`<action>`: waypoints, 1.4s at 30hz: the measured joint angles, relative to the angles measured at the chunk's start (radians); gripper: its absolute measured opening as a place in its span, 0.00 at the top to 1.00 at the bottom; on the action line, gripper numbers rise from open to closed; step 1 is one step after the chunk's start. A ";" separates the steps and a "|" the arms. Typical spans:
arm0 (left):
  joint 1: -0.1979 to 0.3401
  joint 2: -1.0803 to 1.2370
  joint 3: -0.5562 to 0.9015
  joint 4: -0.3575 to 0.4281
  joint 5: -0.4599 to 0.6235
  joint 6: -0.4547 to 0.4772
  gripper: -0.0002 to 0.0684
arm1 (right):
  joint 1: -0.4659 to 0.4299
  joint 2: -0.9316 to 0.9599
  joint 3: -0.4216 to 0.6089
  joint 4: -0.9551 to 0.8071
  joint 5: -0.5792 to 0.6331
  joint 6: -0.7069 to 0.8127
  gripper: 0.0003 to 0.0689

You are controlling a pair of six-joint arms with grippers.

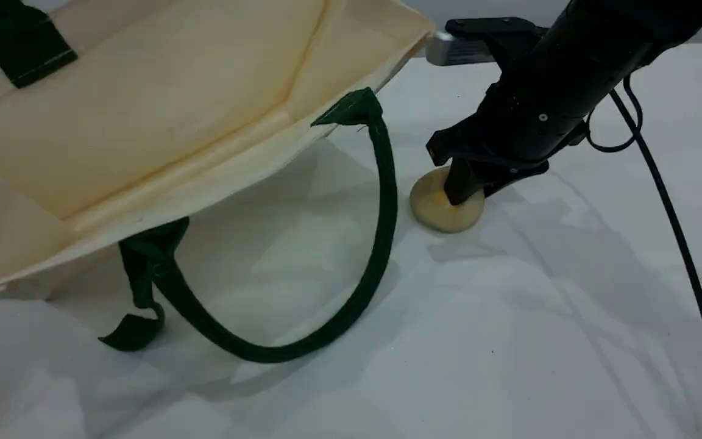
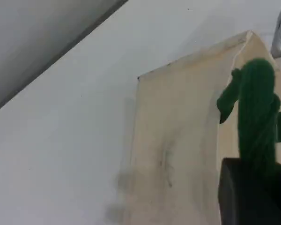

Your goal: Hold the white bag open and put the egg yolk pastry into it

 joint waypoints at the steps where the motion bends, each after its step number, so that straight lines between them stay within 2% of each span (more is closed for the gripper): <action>1: 0.000 0.000 0.000 0.000 0.000 0.000 0.86 | -0.001 0.000 0.000 0.000 0.002 -0.007 0.72; 7: 0.000 0.000 0.000 0.000 0.000 -0.002 0.86 | -0.014 -0.025 0.001 -0.054 0.048 0.003 0.73; 12: 0.000 0.000 0.000 0.000 0.000 -0.002 0.86 | -0.072 -0.100 0.003 -0.092 0.087 0.049 0.73; 19: 0.000 0.000 0.000 0.004 0.000 -0.002 0.86 | -0.170 -0.255 0.003 -0.227 0.168 0.178 0.73; 22: 0.000 0.000 0.000 0.004 0.000 -0.002 0.86 | -0.178 -0.340 0.003 -0.310 0.199 0.252 0.73; 27: 0.000 0.001 0.000 0.001 0.000 -0.002 0.86 | -0.178 -0.502 0.003 -0.415 0.283 0.355 0.73; 35: 0.000 0.065 0.000 -0.004 -0.002 -0.002 0.86 | -0.172 -0.786 0.006 -0.382 0.384 0.358 0.73; 39: 0.000 0.104 0.000 -0.020 -0.003 -0.002 0.86 | -0.103 -0.876 0.013 -0.356 0.412 0.347 0.73; 42: 0.000 0.106 0.000 -0.062 -0.003 0.003 0.86 | -0.031 -0.879 0.013 -0.359 0.407 0.347 0.73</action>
